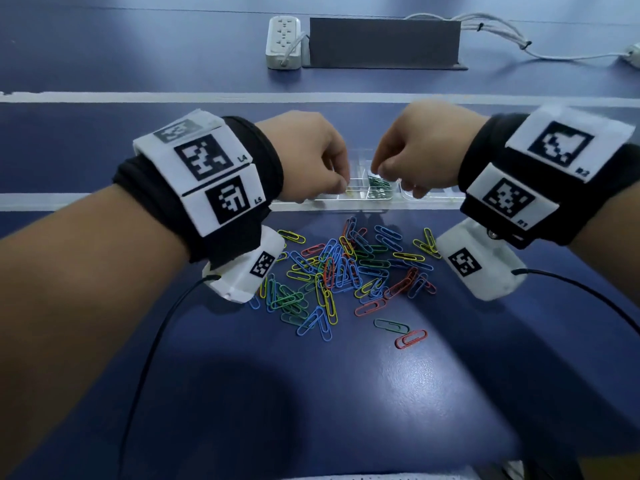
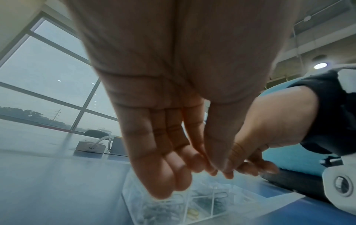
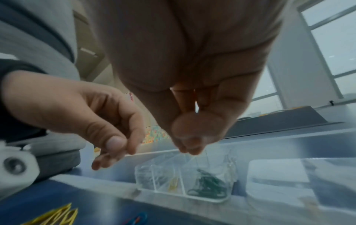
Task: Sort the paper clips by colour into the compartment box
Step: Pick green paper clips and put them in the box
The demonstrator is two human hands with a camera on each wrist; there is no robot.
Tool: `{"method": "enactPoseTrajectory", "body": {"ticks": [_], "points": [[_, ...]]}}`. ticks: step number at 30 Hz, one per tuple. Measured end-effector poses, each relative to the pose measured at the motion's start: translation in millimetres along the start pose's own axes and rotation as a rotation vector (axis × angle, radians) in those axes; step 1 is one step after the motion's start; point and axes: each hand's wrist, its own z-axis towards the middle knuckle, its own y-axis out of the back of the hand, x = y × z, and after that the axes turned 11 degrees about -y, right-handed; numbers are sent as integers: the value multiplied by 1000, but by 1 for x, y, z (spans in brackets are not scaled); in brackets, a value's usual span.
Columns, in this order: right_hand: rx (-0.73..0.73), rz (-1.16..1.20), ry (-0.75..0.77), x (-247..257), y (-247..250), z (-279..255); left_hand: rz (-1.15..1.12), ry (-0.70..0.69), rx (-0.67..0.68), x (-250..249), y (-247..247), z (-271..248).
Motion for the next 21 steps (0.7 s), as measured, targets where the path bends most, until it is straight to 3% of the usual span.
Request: {"method": "enactPoseTrajectory", "body": {"ticks": [11,21], "points": [[177,-307,265,0,-31,-41,180,19,271,8,-10,-26],[91,-271,238,-9,-30,-40,187,-54,252,1,-22,-28]]}}
